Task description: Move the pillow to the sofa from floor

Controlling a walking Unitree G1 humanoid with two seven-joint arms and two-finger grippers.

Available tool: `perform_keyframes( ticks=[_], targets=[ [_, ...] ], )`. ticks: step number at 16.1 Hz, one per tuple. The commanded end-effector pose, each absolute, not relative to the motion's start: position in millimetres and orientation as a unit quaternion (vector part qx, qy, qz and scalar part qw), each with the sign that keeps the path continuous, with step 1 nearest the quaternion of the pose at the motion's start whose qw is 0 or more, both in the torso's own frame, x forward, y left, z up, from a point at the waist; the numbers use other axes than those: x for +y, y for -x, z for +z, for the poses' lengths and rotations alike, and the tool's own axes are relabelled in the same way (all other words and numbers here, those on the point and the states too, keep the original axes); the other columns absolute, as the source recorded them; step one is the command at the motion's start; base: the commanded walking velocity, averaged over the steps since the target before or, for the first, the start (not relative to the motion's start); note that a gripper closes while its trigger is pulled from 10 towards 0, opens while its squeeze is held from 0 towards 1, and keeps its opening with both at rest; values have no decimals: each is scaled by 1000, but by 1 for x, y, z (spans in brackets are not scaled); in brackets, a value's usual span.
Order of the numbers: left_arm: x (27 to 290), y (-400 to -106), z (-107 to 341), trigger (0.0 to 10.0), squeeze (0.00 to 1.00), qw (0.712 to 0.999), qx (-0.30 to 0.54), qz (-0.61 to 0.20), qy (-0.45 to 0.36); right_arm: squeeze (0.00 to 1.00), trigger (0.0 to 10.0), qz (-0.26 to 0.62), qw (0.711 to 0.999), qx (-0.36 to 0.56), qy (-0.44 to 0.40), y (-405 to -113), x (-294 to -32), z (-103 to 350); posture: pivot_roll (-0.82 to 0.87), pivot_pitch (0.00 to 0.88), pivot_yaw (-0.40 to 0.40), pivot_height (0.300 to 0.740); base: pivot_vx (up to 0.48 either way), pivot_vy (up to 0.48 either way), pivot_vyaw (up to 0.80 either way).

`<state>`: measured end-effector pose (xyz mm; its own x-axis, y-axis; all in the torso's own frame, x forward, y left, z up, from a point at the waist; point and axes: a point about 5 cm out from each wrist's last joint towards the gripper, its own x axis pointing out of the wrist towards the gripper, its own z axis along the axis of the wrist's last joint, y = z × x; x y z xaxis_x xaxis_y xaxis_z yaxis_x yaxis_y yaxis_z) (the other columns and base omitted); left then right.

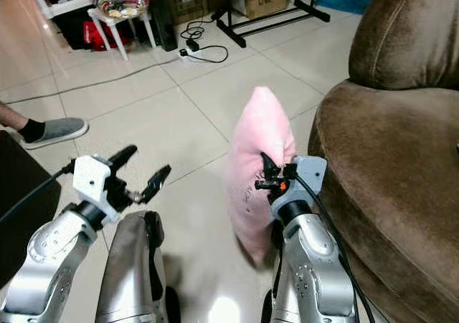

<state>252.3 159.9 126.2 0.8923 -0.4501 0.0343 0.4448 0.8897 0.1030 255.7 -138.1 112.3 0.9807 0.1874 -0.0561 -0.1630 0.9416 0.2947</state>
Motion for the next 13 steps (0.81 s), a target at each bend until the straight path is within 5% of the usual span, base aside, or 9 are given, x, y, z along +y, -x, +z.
perform_keyframes(
  ticks=[1,13],
  targets=[
    [165,-253,128,10000,0,975,-33,-210,-58,0,10000,90,985,17,-146,-256,-136,129,-74,0,96,414,0,0,0],
    [162,-255,129,10000,0,976,-38,-199,-85,0,10000,64,992,39,-103,-256,-142,131,-72,0,84,519,0,0,0]
  ],
)
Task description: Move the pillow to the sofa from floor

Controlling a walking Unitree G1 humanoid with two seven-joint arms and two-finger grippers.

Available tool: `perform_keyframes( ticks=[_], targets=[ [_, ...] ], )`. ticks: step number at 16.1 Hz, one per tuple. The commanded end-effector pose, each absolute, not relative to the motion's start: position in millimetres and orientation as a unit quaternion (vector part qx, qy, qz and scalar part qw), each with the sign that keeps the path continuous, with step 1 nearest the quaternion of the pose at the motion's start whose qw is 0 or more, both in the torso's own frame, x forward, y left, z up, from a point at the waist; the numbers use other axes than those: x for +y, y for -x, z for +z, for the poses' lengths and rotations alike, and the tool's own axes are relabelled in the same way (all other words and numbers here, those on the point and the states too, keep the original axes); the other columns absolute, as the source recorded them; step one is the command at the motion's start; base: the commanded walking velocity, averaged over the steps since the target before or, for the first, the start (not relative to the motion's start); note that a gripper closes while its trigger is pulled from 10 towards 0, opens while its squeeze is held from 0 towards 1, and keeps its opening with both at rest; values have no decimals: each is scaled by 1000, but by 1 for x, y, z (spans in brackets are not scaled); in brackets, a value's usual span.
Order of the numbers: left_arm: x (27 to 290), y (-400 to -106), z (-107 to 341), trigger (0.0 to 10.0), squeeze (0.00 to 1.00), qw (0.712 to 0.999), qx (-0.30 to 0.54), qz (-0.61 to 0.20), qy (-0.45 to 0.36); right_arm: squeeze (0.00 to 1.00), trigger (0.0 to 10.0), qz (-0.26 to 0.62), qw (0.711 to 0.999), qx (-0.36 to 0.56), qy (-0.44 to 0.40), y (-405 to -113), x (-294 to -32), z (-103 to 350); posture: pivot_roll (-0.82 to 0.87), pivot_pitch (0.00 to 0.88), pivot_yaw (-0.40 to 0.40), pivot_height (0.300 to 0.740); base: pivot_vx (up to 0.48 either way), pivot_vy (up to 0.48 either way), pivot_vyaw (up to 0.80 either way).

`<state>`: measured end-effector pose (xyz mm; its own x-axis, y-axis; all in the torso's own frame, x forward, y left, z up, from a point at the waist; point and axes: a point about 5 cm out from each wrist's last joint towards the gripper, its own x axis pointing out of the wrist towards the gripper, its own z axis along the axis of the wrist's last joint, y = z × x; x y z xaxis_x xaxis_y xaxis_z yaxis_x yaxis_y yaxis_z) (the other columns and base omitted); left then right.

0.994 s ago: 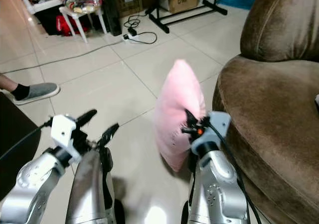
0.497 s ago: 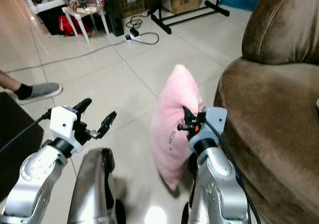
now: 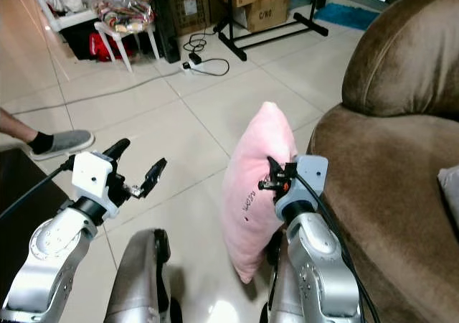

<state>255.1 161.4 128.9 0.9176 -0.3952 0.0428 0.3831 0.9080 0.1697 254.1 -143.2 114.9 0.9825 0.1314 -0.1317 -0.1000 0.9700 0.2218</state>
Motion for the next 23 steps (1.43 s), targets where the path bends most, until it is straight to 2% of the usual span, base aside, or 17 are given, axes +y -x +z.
perform_keyframes(
  ticks=[1,20,23],
  targets=[
    [161,-256,129,10000,0,976,-37,-198,-86,0,10000,62,992,41,-104,-256,-142,131,-73,0,86,534,0,0,0],
    [161,-259,128,10000,0,975,-32,-205,-86,0,10000,31,993,58,-96,-254,-148,124,-80,0,102,739,0,0,0],
    [161,-259,128,10000,0,974,-32,-205,-87,0,10000,31,993,60,-97,-254,-147,123,-77,0,103,740,0,0,0]
  ],
)
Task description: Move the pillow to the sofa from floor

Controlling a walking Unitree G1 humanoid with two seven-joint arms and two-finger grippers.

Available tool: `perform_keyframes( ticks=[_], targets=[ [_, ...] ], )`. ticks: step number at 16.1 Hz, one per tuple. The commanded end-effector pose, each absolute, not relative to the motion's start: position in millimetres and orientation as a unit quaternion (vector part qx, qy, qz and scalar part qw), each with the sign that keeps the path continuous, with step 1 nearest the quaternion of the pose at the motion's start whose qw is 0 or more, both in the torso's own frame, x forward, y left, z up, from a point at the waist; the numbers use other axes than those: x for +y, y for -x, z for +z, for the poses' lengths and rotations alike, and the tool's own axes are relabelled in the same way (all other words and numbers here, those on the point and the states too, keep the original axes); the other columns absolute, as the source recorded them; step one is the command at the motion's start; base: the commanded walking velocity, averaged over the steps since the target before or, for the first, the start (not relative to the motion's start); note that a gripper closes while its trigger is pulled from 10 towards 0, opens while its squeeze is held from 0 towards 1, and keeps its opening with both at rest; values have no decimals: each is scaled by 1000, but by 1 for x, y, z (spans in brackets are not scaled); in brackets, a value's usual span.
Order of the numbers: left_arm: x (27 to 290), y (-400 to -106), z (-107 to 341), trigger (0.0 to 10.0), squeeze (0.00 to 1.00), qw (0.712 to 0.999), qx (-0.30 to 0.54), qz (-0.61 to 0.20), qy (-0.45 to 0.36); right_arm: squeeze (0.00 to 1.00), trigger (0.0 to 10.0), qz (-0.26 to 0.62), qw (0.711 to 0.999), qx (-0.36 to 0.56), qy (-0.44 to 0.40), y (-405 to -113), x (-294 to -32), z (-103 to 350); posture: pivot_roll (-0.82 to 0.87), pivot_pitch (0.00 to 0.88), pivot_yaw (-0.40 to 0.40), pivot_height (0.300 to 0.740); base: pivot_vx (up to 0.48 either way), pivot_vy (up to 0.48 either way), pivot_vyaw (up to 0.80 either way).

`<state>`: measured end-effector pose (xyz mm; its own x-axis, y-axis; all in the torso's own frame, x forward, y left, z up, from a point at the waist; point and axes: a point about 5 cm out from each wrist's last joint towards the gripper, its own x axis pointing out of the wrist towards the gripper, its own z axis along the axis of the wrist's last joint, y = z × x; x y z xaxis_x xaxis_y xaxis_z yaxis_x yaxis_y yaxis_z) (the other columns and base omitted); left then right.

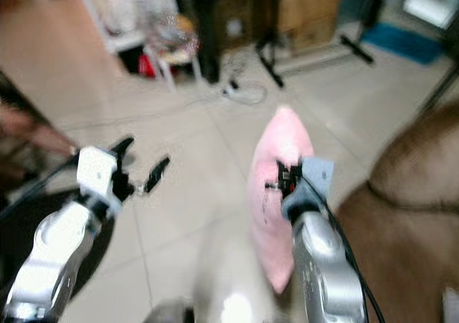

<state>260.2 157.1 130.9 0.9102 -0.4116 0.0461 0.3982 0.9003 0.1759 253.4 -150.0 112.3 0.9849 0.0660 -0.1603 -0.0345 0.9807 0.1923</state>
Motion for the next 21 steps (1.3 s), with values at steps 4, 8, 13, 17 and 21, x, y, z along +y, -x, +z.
perform_keyframes(
  ticks=[4,8,13,17,21],
  targets=[
    [161,-259,128,10000,0,974,-31,-208,-89,0,10000,28,992,66,-102,-253,-146,121,-75,0,109,740,0,0,0],
    [161,-260,128,10000,0,973,-31,-212,-90,0,10000,23,992,69,-107,-252,-147,119,-75,0,114,740,0,0,0],
    [161,-261,128,10000,0,972,-31,-215,-92,0,10000,20,991,70,-114,-251,-146,117,-75,0,119,740,0,0,0],
    [165,-261,123,10000,0,977,-21,-190,-95,0,10000,5,993,70,-98,-247,-152,112,-80,0,122,740,0,0,0],
    [163,-263,122,10000,0,976,-20,-194,-93,0,10000,-10,991,86,-102,-244,-157,104,-81,0,120,740,0,77,-200]
  ],
)
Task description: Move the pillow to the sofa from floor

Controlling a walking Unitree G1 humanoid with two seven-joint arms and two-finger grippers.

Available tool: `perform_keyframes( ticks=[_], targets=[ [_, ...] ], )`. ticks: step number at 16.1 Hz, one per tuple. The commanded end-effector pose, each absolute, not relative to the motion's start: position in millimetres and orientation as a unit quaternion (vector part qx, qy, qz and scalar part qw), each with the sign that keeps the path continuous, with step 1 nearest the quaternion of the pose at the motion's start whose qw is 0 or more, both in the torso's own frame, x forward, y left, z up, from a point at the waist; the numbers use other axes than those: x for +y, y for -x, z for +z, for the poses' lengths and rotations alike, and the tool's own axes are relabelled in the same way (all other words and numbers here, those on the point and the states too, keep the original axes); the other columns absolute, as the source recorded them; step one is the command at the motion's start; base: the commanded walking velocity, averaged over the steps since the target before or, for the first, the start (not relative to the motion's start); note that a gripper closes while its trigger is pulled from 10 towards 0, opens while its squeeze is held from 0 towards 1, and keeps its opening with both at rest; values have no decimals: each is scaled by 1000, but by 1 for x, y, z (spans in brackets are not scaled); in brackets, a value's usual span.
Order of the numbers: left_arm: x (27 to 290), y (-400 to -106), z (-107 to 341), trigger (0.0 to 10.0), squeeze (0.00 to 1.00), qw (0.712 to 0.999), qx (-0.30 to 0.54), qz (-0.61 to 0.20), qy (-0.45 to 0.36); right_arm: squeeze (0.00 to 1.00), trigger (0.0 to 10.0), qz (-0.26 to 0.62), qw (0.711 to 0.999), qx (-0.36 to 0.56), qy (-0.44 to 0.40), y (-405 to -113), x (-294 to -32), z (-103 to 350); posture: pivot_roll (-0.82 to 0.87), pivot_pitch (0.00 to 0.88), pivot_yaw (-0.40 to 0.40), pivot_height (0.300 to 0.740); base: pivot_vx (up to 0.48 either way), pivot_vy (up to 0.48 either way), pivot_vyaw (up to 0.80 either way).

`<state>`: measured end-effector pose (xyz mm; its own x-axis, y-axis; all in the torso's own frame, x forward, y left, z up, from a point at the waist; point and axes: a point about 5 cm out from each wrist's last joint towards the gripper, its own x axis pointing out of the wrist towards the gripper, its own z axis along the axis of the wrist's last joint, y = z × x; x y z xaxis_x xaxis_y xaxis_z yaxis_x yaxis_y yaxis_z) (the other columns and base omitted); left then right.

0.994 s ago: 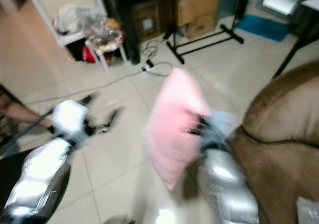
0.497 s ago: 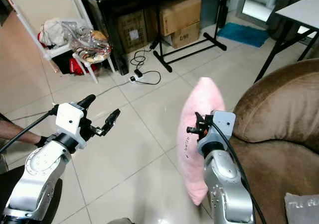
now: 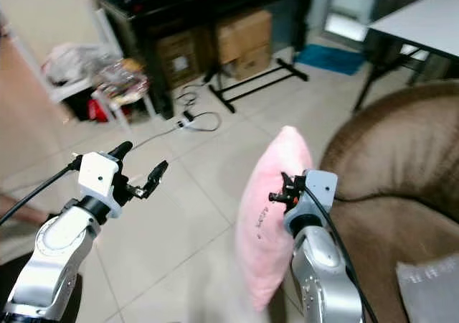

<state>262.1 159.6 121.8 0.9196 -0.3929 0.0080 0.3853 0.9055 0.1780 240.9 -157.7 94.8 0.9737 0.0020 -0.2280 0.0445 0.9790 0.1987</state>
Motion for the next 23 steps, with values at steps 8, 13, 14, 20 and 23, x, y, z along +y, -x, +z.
perform_keyframes(
  ticks=[8,13,14,20,23],
  targets=[
    [166,-262,117,10000,0,977,-14,-185,-100,0,10000,-15,994,68,-79,-252,-153,109,-71,0,117,740,0,115,-286],
    [168,-258,116,10000,0,977,-16,-190,-95,0,10000,-4,994,68,-86,-258,-151,111,-56,0,96,740,0,0,-320],
    [168,-258,116,10000,0,977,-16,-190,-95,0,10000,-6,994,67,-86,-259,-151,111,-56,0,95,740,0,0,-800],
    [166,-258,117,10000,0,974,-17,-206,-90,0,10000,-14,994,57,-94,-261,-152,116,-58,0,105,740,0,0,-800],
    [165,-259,117,10000,0,973,-16,-212,-90,0,10000,-20,994,55,-98,-261,-153,116,-59,0,111,740,254,0,-800]
  ],
)
